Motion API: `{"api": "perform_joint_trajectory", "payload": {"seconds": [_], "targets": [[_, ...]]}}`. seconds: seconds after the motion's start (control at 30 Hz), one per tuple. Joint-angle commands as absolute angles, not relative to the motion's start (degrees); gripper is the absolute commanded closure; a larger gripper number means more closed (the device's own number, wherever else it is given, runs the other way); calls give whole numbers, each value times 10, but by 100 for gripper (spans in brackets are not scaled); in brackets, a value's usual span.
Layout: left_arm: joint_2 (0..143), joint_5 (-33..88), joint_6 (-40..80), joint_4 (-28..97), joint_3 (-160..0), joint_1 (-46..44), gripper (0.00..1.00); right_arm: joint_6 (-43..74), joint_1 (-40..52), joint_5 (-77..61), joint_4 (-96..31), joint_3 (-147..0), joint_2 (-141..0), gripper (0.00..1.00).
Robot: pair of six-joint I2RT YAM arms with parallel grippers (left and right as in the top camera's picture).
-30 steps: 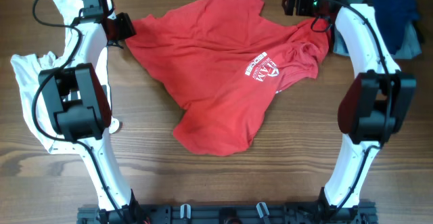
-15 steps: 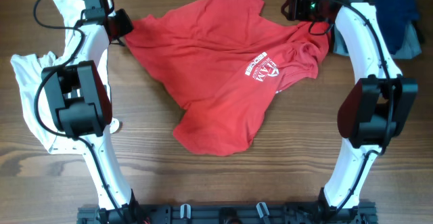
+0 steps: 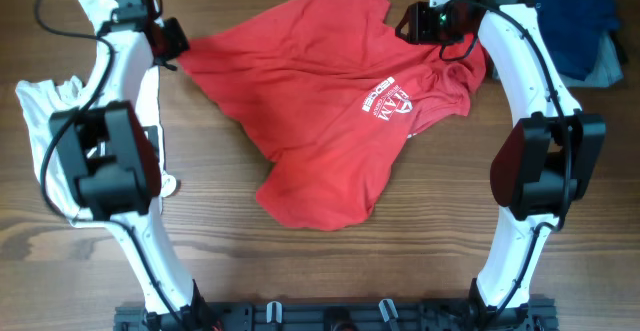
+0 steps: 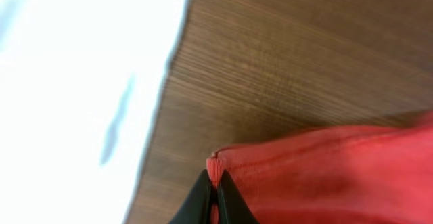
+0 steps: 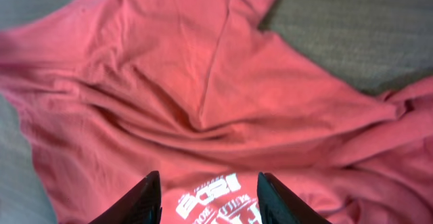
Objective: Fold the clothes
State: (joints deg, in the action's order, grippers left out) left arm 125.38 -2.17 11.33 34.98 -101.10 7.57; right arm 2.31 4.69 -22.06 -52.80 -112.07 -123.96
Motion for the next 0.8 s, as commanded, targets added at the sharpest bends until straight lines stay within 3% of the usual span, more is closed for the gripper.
{"api": "perform_joint_trajectory", "payload": {"seconds": [0.0,0.3,0.53,0.77], "targets": [[1183,-111,92,388,-1012,82,96,24,47,-241,-543,-1130,-1227,57],[1175,-241,106,507,-1012,112,96,13,58,-238,-601,-1130,-1227,56],[1175,-223,185,552,-1012,185,96,18,60,-207,-636,-1130,-1227,56],[1175,-138,185,567,-1012,260,96,31,60,-175,-668,-1126,-1227,52]]}}
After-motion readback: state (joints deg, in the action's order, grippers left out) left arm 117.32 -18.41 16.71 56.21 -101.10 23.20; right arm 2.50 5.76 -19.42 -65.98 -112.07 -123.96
